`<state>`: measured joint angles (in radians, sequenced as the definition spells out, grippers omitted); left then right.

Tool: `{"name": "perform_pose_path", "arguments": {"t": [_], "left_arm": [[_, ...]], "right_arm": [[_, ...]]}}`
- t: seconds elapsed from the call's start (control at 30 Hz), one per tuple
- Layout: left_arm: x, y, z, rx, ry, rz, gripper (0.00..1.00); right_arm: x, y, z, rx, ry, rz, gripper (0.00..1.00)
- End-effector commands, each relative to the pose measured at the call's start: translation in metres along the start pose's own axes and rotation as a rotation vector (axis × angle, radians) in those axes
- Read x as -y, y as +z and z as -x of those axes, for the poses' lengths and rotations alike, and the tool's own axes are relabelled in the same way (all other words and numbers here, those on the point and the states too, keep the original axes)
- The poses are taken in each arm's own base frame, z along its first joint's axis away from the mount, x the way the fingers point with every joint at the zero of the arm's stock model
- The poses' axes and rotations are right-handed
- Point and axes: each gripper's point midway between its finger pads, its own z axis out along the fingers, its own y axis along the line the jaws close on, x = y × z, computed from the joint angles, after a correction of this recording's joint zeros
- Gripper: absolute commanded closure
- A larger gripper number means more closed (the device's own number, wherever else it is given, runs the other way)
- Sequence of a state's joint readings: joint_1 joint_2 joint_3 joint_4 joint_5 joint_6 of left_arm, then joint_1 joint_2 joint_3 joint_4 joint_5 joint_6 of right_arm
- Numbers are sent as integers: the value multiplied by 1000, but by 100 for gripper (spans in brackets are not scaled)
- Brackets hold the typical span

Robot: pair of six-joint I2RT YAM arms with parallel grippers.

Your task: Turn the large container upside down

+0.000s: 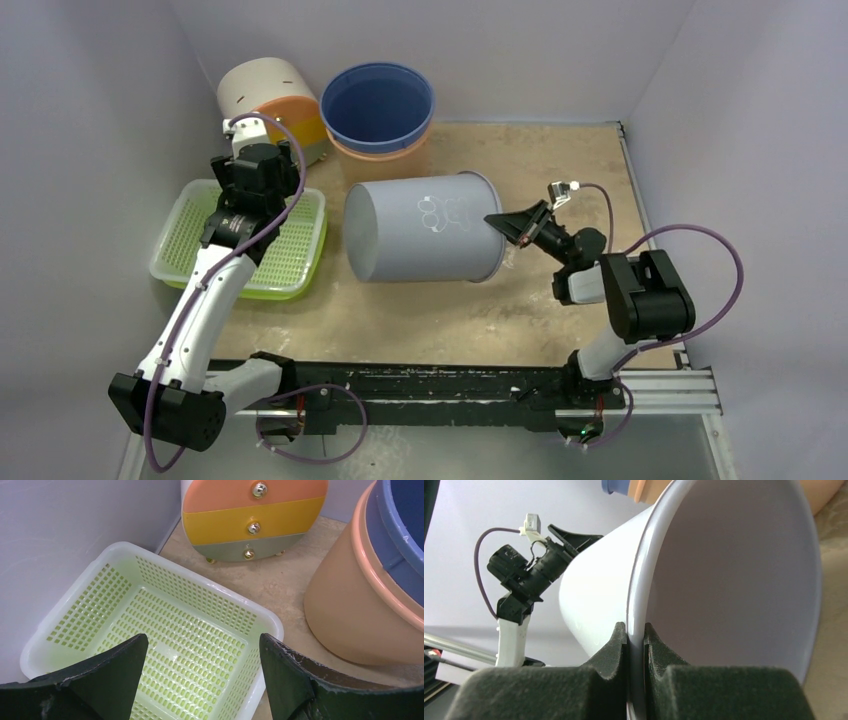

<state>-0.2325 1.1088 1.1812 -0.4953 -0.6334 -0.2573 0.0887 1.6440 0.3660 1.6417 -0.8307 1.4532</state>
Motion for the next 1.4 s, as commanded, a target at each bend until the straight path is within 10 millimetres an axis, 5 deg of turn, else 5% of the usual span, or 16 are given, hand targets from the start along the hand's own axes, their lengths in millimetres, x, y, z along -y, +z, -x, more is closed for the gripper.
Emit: {"name": "perform_pose_path", "arguments": {"t": [0.0, 0.27, 0.93, 1.37], "left_arm": [[-2, -6, 17, 47, -7, 6, 21], [1, -4, 9, 32, -6, -6, 21], [10, 1, -11, 9, -6, -48, 21], [16, 4, -16, -3, -7, -72, 21]], "right_arm": [[0, -34, -27, -103, -254, 109, 100], [49, -63, -3, -65, -246, -13, 87], [83, -83, 54, 112, -206, -110, 72], [121, -102, 112, 241, -221, -255, 64]]}}
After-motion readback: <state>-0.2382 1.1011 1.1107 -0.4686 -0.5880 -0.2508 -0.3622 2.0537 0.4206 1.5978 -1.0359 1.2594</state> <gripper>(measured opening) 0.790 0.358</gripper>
